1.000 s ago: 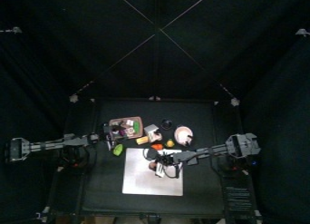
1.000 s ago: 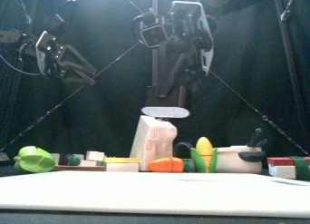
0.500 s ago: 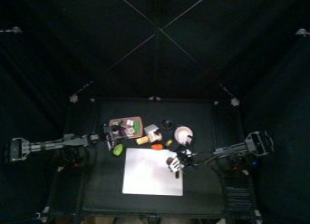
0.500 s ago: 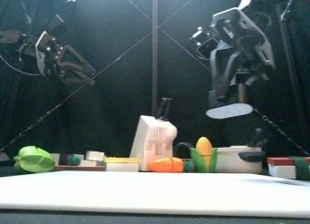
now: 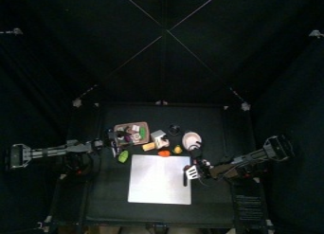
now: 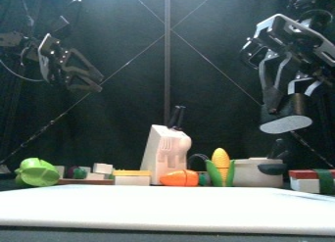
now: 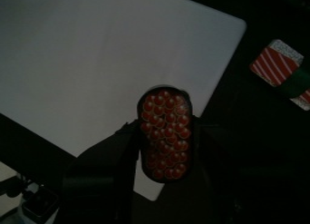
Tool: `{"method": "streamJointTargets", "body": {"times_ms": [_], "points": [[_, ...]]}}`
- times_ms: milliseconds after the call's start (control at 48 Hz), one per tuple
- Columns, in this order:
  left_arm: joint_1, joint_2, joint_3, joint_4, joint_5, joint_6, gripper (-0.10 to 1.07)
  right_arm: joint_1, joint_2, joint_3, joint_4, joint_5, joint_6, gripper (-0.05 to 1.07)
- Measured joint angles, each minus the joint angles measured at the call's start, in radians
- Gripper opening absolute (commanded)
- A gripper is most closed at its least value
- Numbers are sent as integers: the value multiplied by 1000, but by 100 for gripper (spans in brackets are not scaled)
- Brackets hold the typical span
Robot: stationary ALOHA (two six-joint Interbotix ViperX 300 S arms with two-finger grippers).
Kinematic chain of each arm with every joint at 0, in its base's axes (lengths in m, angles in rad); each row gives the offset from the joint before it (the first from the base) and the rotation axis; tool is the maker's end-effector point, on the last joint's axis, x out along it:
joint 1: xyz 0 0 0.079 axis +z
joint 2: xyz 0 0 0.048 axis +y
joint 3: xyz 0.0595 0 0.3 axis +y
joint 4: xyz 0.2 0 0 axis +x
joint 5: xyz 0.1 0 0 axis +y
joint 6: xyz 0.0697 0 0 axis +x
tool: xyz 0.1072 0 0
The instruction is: Place salmon roe sushi on the right side of the cutting board
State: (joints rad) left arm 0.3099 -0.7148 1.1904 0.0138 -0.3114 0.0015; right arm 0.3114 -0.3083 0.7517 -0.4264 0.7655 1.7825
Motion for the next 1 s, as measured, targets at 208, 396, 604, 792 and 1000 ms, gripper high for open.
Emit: {"method": "streamJointTargets", "body": {"times_ms": [208,396,604,792,1000], "points": [[-2,-2,0,0,0,2,92,28,3,11,-23,41,112,56],[-5,0,2,0,-2,0,92,49,3,12,-46,81,167,56],[-6,-2,2,-5,0,0,92,61,26,14,-60,118,219,56],[-8,-2,2,-14,0,0,92,77,60,17,-72,126,264,56],[-9,-2,3,-18,-2,0,92,83,95,17,-49,126,265,56]]}}
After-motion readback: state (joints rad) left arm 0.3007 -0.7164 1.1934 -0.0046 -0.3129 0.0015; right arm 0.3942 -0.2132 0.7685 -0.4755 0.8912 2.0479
